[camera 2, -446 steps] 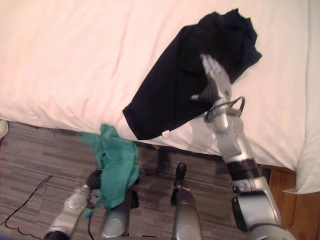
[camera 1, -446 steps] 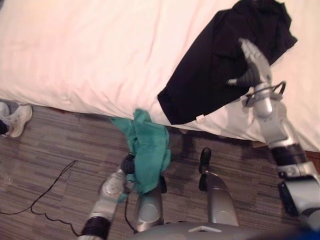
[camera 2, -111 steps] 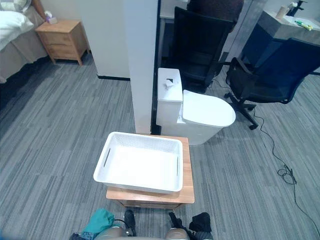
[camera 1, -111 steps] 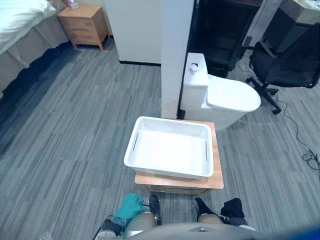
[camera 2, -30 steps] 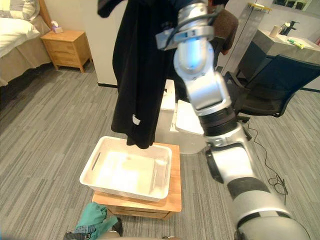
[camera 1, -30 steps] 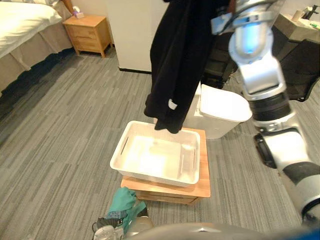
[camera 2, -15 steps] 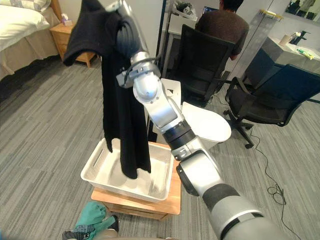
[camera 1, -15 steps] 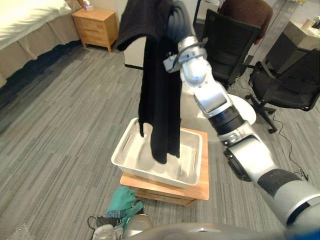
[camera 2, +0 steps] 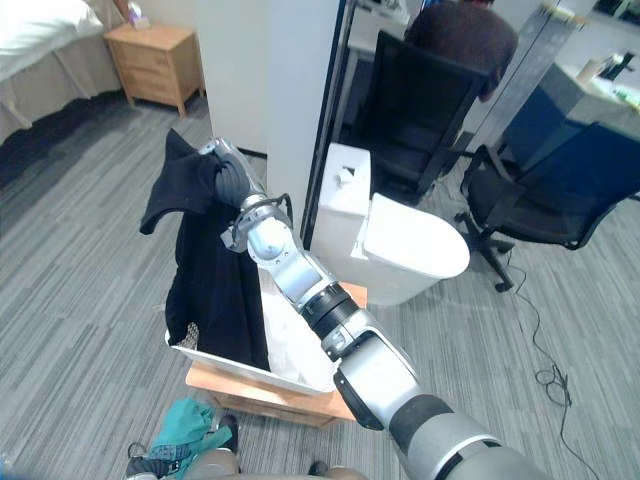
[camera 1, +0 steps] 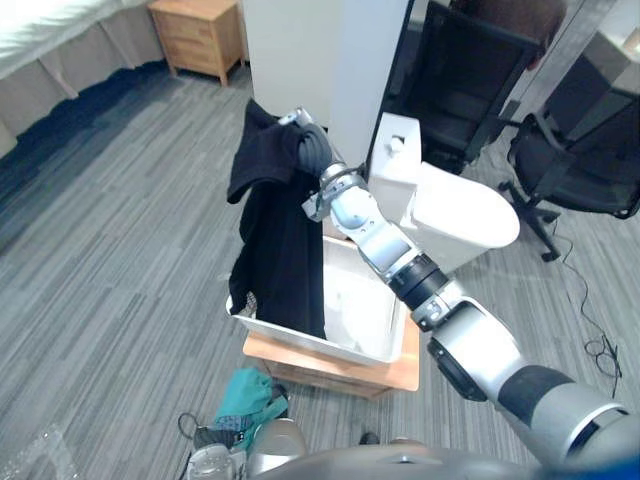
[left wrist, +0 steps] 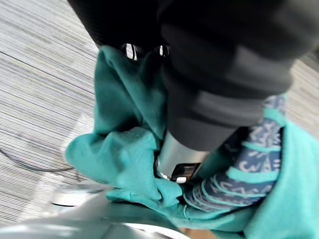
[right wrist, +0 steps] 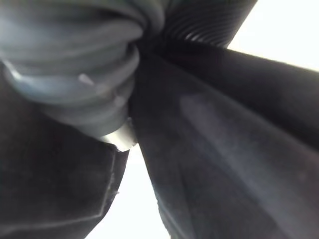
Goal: Tidy the bed and pick cloth on bed and put in laundry
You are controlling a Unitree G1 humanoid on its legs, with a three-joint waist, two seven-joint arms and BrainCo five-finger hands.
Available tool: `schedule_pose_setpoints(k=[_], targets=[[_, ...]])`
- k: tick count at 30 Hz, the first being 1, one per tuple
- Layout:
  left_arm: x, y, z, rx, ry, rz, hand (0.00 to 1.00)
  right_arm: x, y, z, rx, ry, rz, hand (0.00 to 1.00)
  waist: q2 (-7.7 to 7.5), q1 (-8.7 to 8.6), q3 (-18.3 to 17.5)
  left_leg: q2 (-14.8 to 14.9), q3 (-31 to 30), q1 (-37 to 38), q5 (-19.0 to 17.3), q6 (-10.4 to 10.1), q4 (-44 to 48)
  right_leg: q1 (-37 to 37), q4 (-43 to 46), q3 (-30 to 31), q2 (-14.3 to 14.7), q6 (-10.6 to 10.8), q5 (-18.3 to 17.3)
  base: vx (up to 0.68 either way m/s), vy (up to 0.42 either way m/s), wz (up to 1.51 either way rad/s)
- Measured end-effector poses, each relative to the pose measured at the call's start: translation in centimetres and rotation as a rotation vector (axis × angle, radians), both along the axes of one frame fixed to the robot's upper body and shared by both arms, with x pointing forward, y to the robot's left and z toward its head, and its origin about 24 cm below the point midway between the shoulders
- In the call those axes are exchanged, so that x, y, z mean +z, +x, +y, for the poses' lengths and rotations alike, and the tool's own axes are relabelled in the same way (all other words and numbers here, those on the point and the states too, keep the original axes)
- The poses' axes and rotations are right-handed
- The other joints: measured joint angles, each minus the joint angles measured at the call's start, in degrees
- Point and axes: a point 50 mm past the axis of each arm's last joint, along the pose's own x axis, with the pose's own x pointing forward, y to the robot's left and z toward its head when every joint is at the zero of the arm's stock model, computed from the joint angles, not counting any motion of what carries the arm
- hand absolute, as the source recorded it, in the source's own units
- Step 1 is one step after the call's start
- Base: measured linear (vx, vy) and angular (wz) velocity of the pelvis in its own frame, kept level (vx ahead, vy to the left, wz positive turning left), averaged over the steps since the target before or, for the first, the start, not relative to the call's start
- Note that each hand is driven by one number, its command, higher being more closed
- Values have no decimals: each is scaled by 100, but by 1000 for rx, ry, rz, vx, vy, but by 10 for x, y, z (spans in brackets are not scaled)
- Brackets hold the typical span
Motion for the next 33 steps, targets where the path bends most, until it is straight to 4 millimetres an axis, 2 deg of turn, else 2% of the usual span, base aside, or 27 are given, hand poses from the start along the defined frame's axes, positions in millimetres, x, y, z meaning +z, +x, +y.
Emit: schedule_pose_setpoints(k=[5,6,8,15,21,24,26,33], targets=[[4,19,-1,-22,5,-58,100,-22,14,-17,-79,-57,80,100,165,14,374,-11,-58,-436,108,-16,1,-533,299,-3,-27,2,-60,-23,8,2],[6,26,-2,-29,7,-80,100,-23,18,-25,-106,-53,93,100,160,30,522,-17,-67,-493,123,-10,2,-648,422,-1,-47,6,-91,0,0,0],[8,33,-4,-56,10,-101,100,-25,22,-35,-136,-66,99,100,221,26,592,-31,-95,-691,157,-7,2,-912,590,-8,-75,13,-161,0,0,0],[10,41,-10,-114,12,-124,100,-41,32,-74,-238,-81,141,100,375,-32,881,-117,-18,-867,242,50,31,-1348,1117,17,-235,-3,-461,57,-24,-2],[11,48,-16,-153,7,-139,100,-61,27,-79,-251,-138,167,100,561,-73,1058,-104,54,-886,230,34,27,-1517,1345,79,-235,-58,-590,24,-29,-7],[14,54,-17,-163,12,-163,100,-61,26,-81,-255,-162,149,100,569,-111,1175,-101,61,-888,223,25,23,-1550,1414,90,-236,-59,-631,-11,-10,0],[15,57,-17,-165,14,-173,100,-69,23,-84,-259,-171,160,100,559,-107,1195,-97,62,-888,218,19,21,-1555,1441,90,-243,-61,-650,-2,-6,2],[16,59,-17,-167,13,-179,100,-73,8,-77,-216,-179,122,100,557,-117,1197,-101,100,-850,214,17,22,-1533,1442,122,-255,-60,-650,0,1,-1]])
